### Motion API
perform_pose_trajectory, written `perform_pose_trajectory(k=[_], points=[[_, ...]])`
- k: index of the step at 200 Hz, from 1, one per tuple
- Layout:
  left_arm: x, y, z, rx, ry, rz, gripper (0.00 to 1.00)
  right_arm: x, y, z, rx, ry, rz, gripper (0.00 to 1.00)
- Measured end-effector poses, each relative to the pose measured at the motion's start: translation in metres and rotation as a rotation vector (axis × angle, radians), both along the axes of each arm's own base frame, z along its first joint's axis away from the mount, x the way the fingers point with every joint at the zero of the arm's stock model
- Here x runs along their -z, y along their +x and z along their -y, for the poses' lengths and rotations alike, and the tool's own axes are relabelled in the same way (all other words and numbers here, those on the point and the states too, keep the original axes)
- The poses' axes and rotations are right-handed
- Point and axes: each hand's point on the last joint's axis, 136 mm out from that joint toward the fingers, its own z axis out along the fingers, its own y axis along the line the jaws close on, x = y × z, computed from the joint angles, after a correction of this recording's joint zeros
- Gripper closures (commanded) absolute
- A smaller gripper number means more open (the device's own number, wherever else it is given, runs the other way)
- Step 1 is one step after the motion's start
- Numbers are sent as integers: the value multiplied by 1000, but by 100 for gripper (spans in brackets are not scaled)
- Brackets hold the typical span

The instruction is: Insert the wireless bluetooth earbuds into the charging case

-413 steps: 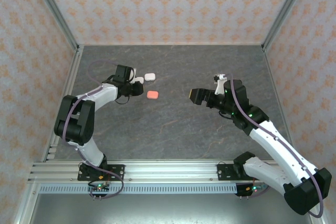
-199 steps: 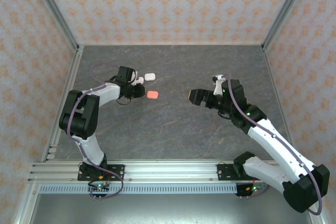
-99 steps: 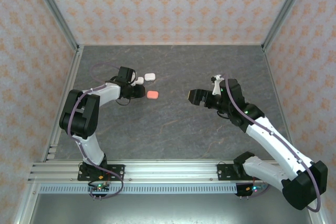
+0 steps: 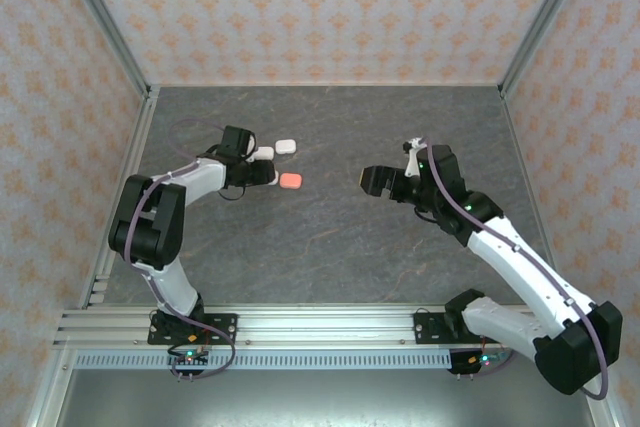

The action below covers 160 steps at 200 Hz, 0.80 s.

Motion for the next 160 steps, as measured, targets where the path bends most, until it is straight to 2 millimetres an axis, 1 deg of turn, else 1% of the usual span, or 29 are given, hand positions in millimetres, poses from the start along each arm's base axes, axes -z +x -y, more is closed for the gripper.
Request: perform_pose_trajectory(k=[20, 33, 51, 72, 85, 100, 111, 128, 145, 160], points=[[-15, -2, -5, -8, 17, 43, 40, 1, 14, 13, 52, -39, -4, 1], [-25, -5, -8, -18, 27, 77, 38, 3, 25, 27, 108, -73, -10, 1], [-42, -10, -14, -28, 43, 138, 36, 4, 41, 54, 207, -122, 0, 1], [-65, -17, -21, -45, 60, 224, 35, 3, 51, 83, 303, -181, 24, 1], [-81, -22, -27, -60, 77, 286, 34, 0, 57, 100, 360, -222, 52, 1], [-101, -29, -36, -80, 102, 363, 29, -8, 64, 118, 425, -262, 106, 1], [-118, -36, -43, -97, 124, 426, 26, -14, 66, 133, 483, -289, 160, 1], [-141, -47, -55, -138, 152, 516, 21, -14, 65, 156, 572, -328, 220, 1], [-161, -60, -67, -182, 187, 597, 18, -5, 62, 178, 655, -379, 247, 1], [-176, -70, -77, -221, 212, 658, 15, 7, 60, 190, 694, -434, 239, 1]])
